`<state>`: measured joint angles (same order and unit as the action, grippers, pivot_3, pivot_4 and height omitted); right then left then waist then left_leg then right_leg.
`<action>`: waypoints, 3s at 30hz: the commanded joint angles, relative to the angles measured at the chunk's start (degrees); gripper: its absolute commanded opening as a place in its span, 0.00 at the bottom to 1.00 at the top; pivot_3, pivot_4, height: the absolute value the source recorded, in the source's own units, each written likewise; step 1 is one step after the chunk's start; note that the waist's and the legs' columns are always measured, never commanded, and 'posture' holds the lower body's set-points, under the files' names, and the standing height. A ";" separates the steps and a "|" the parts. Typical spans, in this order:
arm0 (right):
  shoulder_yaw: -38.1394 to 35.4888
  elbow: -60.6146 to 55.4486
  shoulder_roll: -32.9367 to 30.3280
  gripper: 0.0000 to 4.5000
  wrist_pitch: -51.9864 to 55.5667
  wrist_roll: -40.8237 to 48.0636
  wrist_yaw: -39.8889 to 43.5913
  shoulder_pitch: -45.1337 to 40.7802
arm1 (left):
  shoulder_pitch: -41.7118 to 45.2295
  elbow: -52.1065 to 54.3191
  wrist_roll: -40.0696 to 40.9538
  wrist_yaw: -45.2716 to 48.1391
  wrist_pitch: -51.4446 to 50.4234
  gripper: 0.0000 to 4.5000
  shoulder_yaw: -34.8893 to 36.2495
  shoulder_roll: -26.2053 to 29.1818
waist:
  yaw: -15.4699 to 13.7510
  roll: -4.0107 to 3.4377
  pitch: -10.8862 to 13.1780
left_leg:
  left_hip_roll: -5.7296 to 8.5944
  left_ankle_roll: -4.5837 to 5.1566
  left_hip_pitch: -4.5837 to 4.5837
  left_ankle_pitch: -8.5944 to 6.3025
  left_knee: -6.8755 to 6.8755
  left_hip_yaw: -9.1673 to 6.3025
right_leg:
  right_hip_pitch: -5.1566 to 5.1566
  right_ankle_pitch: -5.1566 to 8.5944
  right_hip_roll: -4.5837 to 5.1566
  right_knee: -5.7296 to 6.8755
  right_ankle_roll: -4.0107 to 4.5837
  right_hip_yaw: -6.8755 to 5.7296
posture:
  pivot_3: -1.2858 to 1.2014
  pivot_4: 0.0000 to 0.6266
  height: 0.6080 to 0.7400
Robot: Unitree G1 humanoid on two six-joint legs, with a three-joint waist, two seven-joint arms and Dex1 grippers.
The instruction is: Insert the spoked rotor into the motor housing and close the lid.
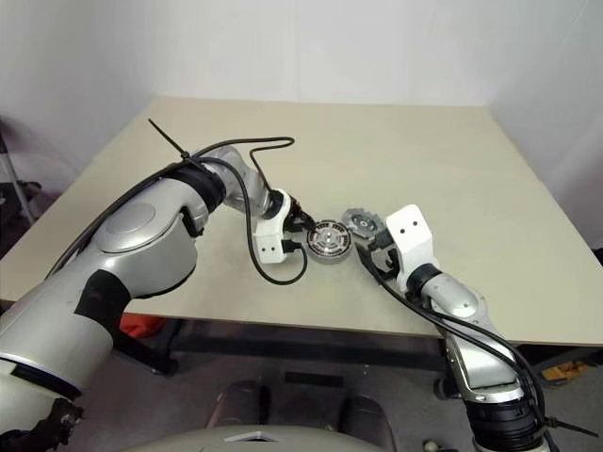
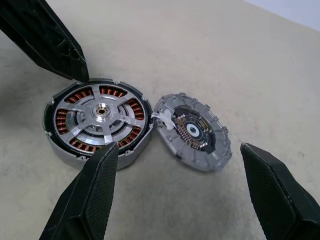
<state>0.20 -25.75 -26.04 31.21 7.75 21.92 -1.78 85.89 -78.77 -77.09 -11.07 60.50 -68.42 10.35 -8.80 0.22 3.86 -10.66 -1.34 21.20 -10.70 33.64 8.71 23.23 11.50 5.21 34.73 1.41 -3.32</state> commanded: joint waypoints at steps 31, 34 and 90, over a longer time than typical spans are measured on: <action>18.54 40.42 -15.43 0.97 -31.74 -9.30 46.51 -39.22 | -58.58 78.30 97.51 47.01 -87.66 0.41 73.22 -7.79 | 2.23 -0.11 -0.03 | -0.27 0.32 -0.20 -0.19 0.60 0.36 | -0.14 -0.27 0.06 0.48 0.74 0.00 | 0.52 0.00 1.00; 20.15 42.46 -14.03 0.97 -33.97 -10.10 49.24 -41.05 | -63.26 82.19 98.31 43.00 -88.22 0.41 73.85 -9.05 | 2.88 -0.09 -0.01 | -0.32 0.31 -0.10 -0.18 0.60 0.42 | -0.07 -0.27 -0.03 0.44 0.73 -0.04 | 0.52 0.00 1.00; 29.23 77.08 -3.91 0.00 -63.04 -30.36 47.95 -56.00 | -70.29 84.04 97.31 31.17 -81.85 0.42 70.88 -6.93 | 4.77 -0.05 -0.03 | -0.37 0.47 0.00 -0.28 0.60 0.77 | -0.12 -0.29 -0.08 0.19 0.75 -0.09 | 0.52 0.00 1.00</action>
<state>29.55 50.81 -29.32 -31.39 -22.31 69.71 -56.58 15.17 4.19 19.93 20.26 -22.54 2.26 3.44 -4.03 0.16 3.83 -11.02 -0.87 21.21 -10.98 34.24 9.47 23.12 11.21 5.14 34.93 2.16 -3.41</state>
